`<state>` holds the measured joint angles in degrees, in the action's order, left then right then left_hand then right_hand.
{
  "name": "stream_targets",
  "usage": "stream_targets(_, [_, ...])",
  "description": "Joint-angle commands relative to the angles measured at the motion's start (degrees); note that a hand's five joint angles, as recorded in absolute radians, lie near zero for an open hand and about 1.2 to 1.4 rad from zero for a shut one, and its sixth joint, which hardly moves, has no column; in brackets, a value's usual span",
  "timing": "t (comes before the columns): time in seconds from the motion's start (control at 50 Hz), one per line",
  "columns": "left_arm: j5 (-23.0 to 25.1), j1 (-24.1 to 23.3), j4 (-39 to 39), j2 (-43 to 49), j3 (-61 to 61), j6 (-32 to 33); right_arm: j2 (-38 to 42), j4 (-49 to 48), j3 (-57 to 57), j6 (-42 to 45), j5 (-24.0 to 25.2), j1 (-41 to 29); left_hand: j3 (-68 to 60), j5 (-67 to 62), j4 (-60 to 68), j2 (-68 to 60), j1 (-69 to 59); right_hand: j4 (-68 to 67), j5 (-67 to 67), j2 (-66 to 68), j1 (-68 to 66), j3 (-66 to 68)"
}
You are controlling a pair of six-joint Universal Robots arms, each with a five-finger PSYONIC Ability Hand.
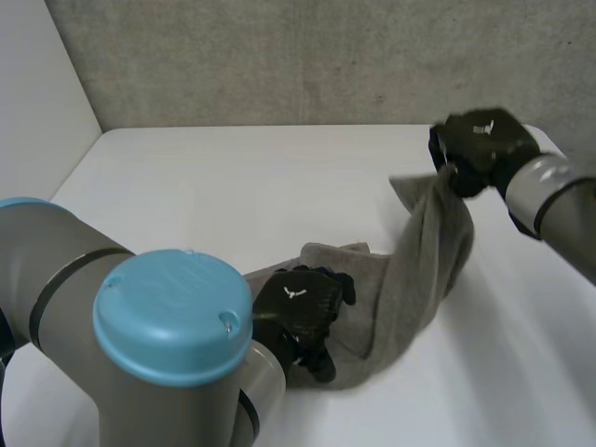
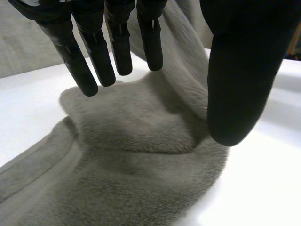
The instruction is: Fold the laundry
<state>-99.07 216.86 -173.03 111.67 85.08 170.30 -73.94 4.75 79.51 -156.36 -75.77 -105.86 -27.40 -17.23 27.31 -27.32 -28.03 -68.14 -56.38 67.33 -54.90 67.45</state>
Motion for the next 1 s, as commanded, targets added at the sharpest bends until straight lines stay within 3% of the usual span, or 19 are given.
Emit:
stream_targets(0.02, [-0.07,9.79,-0.73,-1.19,-0.01,0.30,-8.38,-0.36,9.95,10.46,2.11,0.22,1.71,1.54,-1.62,1.63,2.34,-11.86,-13.62,12.67,-25.10,12.55])
stream_targets(0.12, [0.02,12.62,-3.37,-1.28,-0.71,0.30,-15.80,-1.24,11.72,10.29,7.04,0.04,1.71,1.54,-1.62,1.63,2.34,-11.86,-13.62,12.67,-25.10,12.55])
stream_targets(0.16, [0.19,12.88,-4.60,-0.84,-0.89,0.30,-20.78,-1.85,11.81,10.20,11.33,-0.13,1.71,1.54,-1.62,1.63,2.34,-11.86,-13.62,12.67,-25.10,12.55])
stream_targets(0.26, [0.89,13.24,-9.43,2.31,-2.03,0.38,-26.86,-2.03,11.46,10.20,13.98,-0.31,1.38,1.20,-1.29,1.30,2.00,-11.86,-13.62,12.67,-25.10,12.55])
stream_targets(0.44, [2.39,13.24,-12.42,7.77,-5.81,1.00,-34.26,-2.03,10.93,10.11,14.42,-0.93,1.54,1.37,-1.45,1.47,2.17,-11.86,-13.62,12.67,-25.10,12.55])
stream_targets(0.58, [11.08,13.24,-14.53,14.00,-9.84,1.09,-38.03,-1.77,10.67,7.75,14.42,-0.93,1.21,1.03,-1.12,1.13,1.84,-11.86,-13.62,12.67,-25.10,12.55])
stream_targets(0.7, [12.32,13.24,-17.17,17.61,-11.96,1.00,-38.56,-1.41,11.10,2.92,14.69,-0.84,0.54,0.36,-0.44,0.46,1.16,-11.86,-13.62,12.67,-25.10,12.55])
stream_targets(0.94, [13.20,13.15,-19.01,21.48,-16.61,0.56,-38.65,-1.15,12.25,1.85,14.86,-0.84,2.71,2.54,-2.62,2.63,3.34,-11.86,-13.62,12.67,-25.10,12.55])
stream_targets(1.0, [16.69,13.15,-19.01,21.92,-17.76,0.30,-38.65,-1.24,12.42,1.94,14.95,-0.92,4.23,4.06,-4.14,4.15,4.86,-11.86,-13.62,12.67,-25.10,12.55])
